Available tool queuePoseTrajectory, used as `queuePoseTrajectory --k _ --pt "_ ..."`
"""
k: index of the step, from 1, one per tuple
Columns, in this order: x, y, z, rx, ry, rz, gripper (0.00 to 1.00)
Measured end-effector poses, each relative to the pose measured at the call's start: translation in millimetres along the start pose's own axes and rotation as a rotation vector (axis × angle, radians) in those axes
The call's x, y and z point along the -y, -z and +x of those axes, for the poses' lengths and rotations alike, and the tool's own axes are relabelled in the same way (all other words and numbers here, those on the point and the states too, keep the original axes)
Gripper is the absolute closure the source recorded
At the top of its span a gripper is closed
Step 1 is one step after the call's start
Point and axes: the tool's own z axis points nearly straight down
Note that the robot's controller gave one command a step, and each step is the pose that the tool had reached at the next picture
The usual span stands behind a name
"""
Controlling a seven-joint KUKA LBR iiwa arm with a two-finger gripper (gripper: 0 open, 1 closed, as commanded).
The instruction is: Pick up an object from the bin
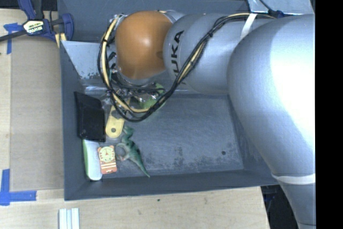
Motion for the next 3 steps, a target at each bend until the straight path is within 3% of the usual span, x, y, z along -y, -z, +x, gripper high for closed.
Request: queuePoseTrajectory --k 2,3 --pt "0 23 0.7 0.001 -0.003 0.000 1.00" --pt "-1 59 0.9 -0.001 -0.006 -0.002 1.00"
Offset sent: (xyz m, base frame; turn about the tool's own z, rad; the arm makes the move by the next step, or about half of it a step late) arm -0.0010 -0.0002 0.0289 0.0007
